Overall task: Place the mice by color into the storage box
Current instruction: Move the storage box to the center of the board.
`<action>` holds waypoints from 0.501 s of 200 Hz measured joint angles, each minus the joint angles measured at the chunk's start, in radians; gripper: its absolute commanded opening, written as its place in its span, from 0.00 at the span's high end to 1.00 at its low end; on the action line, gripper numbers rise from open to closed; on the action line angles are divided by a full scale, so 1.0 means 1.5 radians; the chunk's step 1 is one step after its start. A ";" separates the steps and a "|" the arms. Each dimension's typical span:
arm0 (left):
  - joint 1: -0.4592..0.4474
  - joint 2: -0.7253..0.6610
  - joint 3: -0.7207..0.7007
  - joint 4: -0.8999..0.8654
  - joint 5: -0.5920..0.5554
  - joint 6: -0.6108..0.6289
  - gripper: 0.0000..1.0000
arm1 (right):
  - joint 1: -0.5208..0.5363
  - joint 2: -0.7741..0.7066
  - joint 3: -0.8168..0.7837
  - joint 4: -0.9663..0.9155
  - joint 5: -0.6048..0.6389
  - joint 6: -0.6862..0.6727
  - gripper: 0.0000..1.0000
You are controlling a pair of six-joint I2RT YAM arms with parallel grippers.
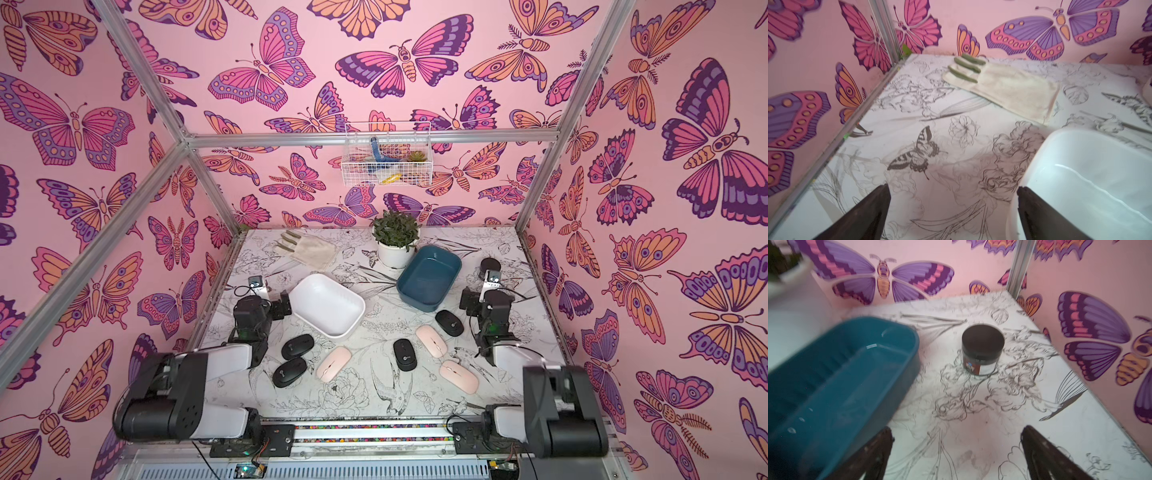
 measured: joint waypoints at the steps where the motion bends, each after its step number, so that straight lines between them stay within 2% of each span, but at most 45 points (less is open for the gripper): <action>1: 0.000 -0.004 0.003 -0.005 -0.001 -0.001 0.00 | 0.000 -0.005 0.011 -0.017 -0.001 0.002 0.00; 15: -0.009 -0.077 0.064 -0.093 -0.019 -0.023 0.00 | 0.002 -0.028 0.138 -0.157 -0.020 0.035 0.01; 38: -0.047 -0.147 0.204 -0.256 -0.047 -0.095 0.00 | 0.026 -0.016 0.287 -0.299 -0.076 0.119 0.07; 62: -0.116 -0.139 0.359 -0.455 -0.028 -0.188 0.00 | 0.128 0.087 0.406 -0.428 -0.100 0.181 0.13; 70: -0.138 -0.122 0.407 -0.528 -0.010 -0.221 0.00 | 0.169 0.143 0.456 -0.474 -0.101 0.195 0.19; 81: -0.162 -0.087 0.462 -0.615 0.017 -0.257 0.00 | 0.215 0.235 0.531 -0.532 -0.109 0.211 0.35; 88: -0.177 -0.059 0.494 -0.669 0.034 -0.278 0.00 | 0.233 0.287 0.572 -0.557 -0.115 0.223 0.44; 100: -0.201 -0.012 0.529 -0.747 0.062 -0.309 0.00 | 0.251 0.365 0.621 -0.590 -0.126 0.248 0.54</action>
